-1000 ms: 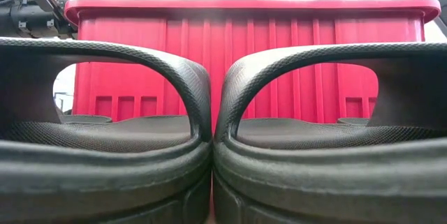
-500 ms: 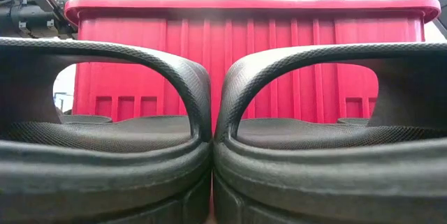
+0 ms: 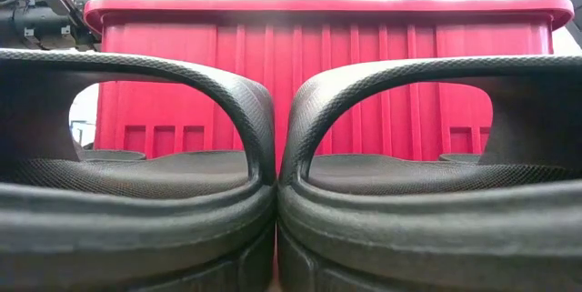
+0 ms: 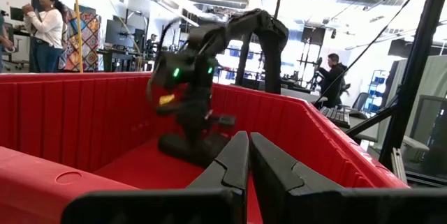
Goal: Pick and place slides into bin
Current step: Put the black slide into the red bin
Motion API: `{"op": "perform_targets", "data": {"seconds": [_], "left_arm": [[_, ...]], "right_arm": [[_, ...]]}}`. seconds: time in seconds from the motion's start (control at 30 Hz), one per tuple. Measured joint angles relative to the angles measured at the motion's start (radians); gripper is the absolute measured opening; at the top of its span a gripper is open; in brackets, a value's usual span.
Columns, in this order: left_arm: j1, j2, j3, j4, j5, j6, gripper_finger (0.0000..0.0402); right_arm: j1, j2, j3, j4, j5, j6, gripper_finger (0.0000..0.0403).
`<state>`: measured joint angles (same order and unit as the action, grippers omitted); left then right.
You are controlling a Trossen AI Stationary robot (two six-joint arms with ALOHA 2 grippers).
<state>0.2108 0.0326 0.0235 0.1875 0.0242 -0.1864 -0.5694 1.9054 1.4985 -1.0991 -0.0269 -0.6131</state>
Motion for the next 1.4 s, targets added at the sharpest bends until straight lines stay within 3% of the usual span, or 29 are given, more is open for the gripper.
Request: {"op": "perform_targets", "data": {"seconds": [0.4, 0.6, 0.83, 1.0, 1.13, 1.4], "left_arm": [[0.000, 0.000, 0.000, -0.002, 0.000, -0.002, 0.0024], [0.000, 0.000, 0.000, -0.001, 0.000, -0.025, 0.0024], [0.000, 0.000, 0.000, 0.000, 0.000, -0.032, 0.0024], [0.000, 0.000, 0.000, 0.000, 0.000, -0.024, 0.0024], [0.000, 0.000, 0.000, 0.000, 0.000, -0.024, 0.0024], [0.000, 0.000, 0.000, 0.000, 0.000, -0.056, 0.0024]], "right_arm": [[0.050, -0.298, 0.311, -0.253, -0.008, -0.020, 0.0000], [0.083, -0.505, 0.384, -0.473, -0.291, 0.003, 0.0000], [0.274, -0.753, 0.356, -0.473, -0.139, 0.192, 0.0000], [0.422, -0.845, 0.303, -0.472, -0.078, 0.412, 0.0000], [0.538, -0.874, 0.224, -0.473, -0.136, 0.519, 0.0000], [0.769, -0.809, 0.098, -0.471, -0.254, 0.532, 0.0000]]}}
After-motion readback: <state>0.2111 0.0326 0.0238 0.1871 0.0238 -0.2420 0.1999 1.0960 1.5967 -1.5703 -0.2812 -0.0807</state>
